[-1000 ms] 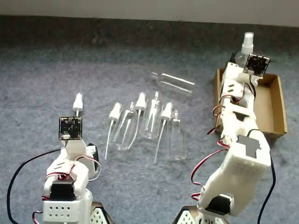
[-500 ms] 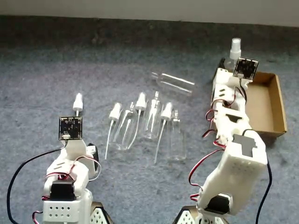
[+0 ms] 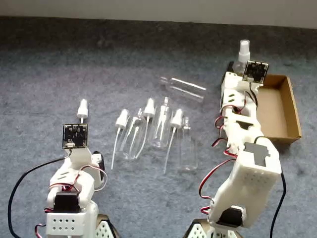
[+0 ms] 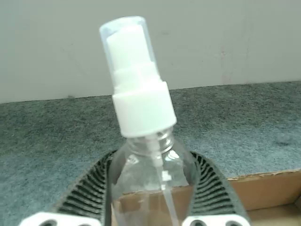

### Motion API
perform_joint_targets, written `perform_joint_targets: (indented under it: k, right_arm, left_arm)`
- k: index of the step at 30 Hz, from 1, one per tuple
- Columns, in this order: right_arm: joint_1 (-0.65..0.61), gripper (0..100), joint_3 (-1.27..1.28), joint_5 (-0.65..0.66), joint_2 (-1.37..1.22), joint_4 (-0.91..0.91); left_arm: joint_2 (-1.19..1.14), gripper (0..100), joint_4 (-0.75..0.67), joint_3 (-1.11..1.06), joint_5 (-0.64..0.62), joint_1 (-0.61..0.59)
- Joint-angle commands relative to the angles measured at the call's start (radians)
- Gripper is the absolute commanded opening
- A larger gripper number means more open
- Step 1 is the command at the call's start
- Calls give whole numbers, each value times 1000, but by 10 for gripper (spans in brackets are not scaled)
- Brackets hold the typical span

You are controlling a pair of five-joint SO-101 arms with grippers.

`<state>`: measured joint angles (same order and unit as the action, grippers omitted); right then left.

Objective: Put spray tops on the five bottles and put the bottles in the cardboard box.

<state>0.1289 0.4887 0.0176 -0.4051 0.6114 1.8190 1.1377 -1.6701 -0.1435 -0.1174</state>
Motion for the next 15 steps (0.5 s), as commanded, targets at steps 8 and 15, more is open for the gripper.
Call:
perform_joint_targets:
  k: [8,15]
  right_arm:
    - [-16,63,-13,-2,16,25]
    - [-4,63,-15,-9,16,25]
  left_arm:
    - [8,7,-49,-24,0,30]
    - [8,7,-48,-24,0,30]
